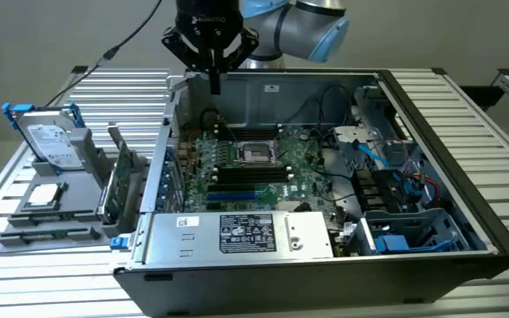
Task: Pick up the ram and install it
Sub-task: 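Reach for the ram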
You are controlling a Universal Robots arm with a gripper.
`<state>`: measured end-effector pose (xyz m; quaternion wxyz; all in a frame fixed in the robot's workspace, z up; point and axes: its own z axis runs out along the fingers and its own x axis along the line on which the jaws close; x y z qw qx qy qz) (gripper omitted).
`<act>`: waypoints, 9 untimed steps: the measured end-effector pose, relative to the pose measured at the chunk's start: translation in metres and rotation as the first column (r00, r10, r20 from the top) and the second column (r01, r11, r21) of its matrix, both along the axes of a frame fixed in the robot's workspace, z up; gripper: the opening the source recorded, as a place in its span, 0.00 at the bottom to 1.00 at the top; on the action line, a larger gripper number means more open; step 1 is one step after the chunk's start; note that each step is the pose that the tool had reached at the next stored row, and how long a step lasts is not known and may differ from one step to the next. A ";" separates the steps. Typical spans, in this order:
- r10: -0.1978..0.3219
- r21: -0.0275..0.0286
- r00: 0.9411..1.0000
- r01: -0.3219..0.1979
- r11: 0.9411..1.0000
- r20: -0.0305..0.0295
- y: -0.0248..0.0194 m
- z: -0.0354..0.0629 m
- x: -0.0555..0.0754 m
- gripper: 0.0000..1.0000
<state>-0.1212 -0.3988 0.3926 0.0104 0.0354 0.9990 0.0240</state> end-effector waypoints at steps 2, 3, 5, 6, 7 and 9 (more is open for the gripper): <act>0.000 0.000 1.000 0.000 1.000 0.000 0.0000 0.0000 0.000 0.11; 0.000 0.000 1.000 0.000 1.000 0.000 0.0000 0.0000 0.000 0.11; 0.000 0.000 1.000 0.000 1.000 0.000 0.0000 0.0000 0.000 0.11; 0.000 0.000 1.000 0.000 1.000 0.000 0.0000 0.0000 0.000 0.11; 0.000 0.000 1.000 0.000 1.000 0.000 0.0000 0.0000 0.000 0.11; 0.000 0.000 1.000 0.000 1.000 0.000 -0.0002 0.0001 -0.002 0.11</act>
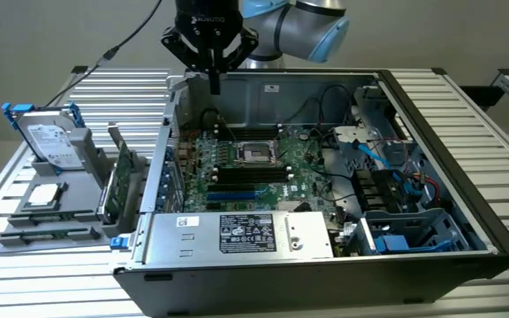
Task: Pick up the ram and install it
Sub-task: 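Reach for the ram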
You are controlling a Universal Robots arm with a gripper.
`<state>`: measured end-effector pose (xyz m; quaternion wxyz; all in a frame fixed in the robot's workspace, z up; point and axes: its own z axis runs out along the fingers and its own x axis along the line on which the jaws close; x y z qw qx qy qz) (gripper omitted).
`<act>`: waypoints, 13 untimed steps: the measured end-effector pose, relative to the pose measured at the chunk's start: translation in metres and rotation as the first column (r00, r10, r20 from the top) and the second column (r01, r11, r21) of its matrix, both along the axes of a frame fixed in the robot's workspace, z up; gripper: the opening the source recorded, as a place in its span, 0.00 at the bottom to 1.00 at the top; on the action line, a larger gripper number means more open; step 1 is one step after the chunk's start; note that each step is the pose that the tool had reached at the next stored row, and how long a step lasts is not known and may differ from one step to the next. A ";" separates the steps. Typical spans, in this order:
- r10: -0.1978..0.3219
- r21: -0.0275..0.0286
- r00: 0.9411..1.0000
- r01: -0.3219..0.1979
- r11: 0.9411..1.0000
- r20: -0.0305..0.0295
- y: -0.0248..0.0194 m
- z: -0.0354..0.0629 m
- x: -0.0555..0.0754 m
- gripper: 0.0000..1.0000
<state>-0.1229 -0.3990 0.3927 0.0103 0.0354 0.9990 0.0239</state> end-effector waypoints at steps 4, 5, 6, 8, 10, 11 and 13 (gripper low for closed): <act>0.001 0.000 1.000 -0.001 1.000 0.000 -0.0015 -0.0004 -0.017 0.11; 0.001 0.000 1.000 -0.001 1.000 0.000 -0.0018 -0.0005 -0.022 0.11; 0.001 0.000 1.000 -0.001 1.000 0.000 -0.0021 -0.0006 -0.026 0.11; 0.001 0.000 1.000 -0.001 1.000 0.000 -0.0024 -0.0017 -0.035 0.11; 0.001 -0.001 1.000 -0.001 1.000 0.000 -0.0025 -0.0039 -0.044 0.11; 0.001 -0.001 1.000 -0.001 1.000 0.000 -0.0026 -0.0052 -0.049 0.11; 0.001 -0.001 1.000 -0.001 1.000 -0.001 -0.0028 -0.0078 -0.058 0.11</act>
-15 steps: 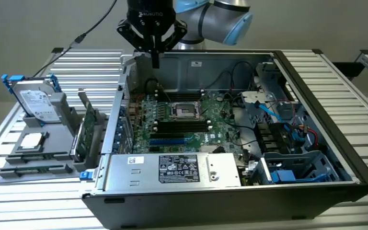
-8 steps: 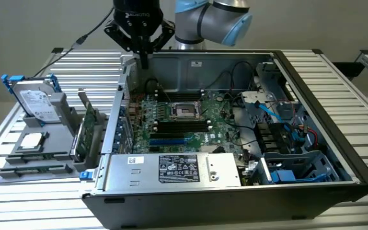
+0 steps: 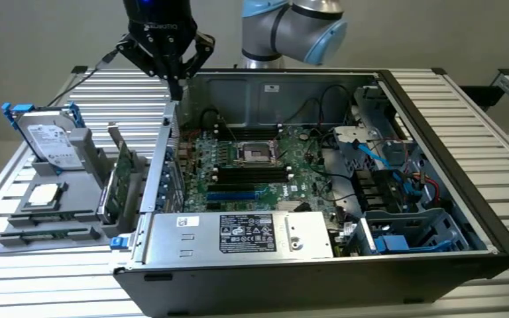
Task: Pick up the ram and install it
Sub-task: 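Reach for the ram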
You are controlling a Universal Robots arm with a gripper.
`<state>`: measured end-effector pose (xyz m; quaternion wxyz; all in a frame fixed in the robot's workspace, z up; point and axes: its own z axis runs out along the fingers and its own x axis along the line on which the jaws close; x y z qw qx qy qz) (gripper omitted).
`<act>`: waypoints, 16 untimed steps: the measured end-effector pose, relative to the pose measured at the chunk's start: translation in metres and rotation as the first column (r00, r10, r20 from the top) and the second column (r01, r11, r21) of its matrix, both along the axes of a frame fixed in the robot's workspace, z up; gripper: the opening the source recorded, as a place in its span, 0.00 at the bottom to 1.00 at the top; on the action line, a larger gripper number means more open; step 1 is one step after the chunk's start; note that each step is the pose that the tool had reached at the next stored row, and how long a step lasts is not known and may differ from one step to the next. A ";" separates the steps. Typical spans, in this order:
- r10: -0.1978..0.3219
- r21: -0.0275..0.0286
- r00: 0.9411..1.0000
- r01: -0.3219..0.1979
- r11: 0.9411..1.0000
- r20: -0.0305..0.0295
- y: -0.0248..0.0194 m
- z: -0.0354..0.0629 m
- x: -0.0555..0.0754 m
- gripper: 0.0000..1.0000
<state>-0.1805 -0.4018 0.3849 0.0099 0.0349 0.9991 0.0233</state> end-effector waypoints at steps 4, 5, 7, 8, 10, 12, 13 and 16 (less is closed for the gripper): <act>0.000 0.000 1.000 0.000 1.000 -0.001 -0.0004 -0.0056 -0.018 0.11; 0.000 -0.001 1.000 0.000 1.000 -0.002 -0.0005 -0.0068 -0.023 0.11; 0.000 -0.001 1.000 0.000 1.000 -0.005 -0.0011 -0.0096 -0.032 0.11; 0.000 -0.001 1.000 0.000 1.000 -0.006 -0.0015 -0.0109 -0.036 0.11; 0.000 -0.001 1.000 0.000 1.000 -0.007 -0.0021 -0.0134 -0.045 0.11; 0.000 -0.001 1.000 0.000 1.000 -0.009 -0.0027 -0.0158 -0.054 0.11; 0.000 -0.001 1.000 0.000 1.000 -0.010 -0.0032 -0.0169 -0.058 0.11; 0.000 -0.001 1.000 0.000 1.000 -0.013 -0.0051 -0.0201 -0.070 0.11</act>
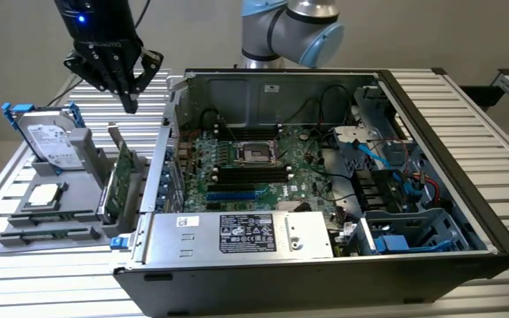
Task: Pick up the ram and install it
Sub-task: 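Reach for the ram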
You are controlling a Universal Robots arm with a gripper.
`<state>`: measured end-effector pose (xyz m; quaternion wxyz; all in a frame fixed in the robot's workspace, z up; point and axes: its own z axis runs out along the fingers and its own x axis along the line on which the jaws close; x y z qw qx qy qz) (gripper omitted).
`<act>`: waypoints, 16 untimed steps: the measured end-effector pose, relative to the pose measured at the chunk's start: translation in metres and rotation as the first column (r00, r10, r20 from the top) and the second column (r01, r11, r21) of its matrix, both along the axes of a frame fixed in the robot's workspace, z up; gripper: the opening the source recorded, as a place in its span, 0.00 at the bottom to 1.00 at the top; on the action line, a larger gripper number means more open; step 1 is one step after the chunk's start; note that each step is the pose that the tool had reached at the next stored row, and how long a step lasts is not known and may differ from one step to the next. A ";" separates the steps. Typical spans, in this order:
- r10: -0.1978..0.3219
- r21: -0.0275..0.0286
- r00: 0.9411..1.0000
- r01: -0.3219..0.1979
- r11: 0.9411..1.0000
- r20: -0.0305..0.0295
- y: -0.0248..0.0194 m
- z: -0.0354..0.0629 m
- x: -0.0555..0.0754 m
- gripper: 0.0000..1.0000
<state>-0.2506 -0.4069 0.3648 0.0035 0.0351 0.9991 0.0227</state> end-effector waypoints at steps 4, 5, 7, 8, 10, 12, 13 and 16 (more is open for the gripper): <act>0.000 0.000 1.000 0.000 1.000 -0.004 -0.0051 -0.0038 -0.015 0.11; 0.000 0.000 1.000 0.000 1.000 -0.005 -0.0068 -0.0045 -0.018 0.11; 0.000 0.000 1.000 0.000 1.000 -0.006 -0.0108 -0.0056 -0.024 0.11; 0.000 0.000 1.000 0.000 1.000 -0.007 -0.0131 -0.0061 -0.026 0.11; 0.000 0.000 1.000 0.000 1.000 -0.007 -0.0182 -0.0070 -0.032 0.11; 0.000 0.000 1.000 0.000 1.000 -0.008 -0.0234 -0.0078 -0.037 0.11; 0.000 0.000 1.000 0.000 1.000 -0.008 -0.0260 -0.0082 -0.040 0.11; 0.000 0.000 1.000 0.000 1.000 -0.008 -0.0340 -0.0094 -0.049 0.11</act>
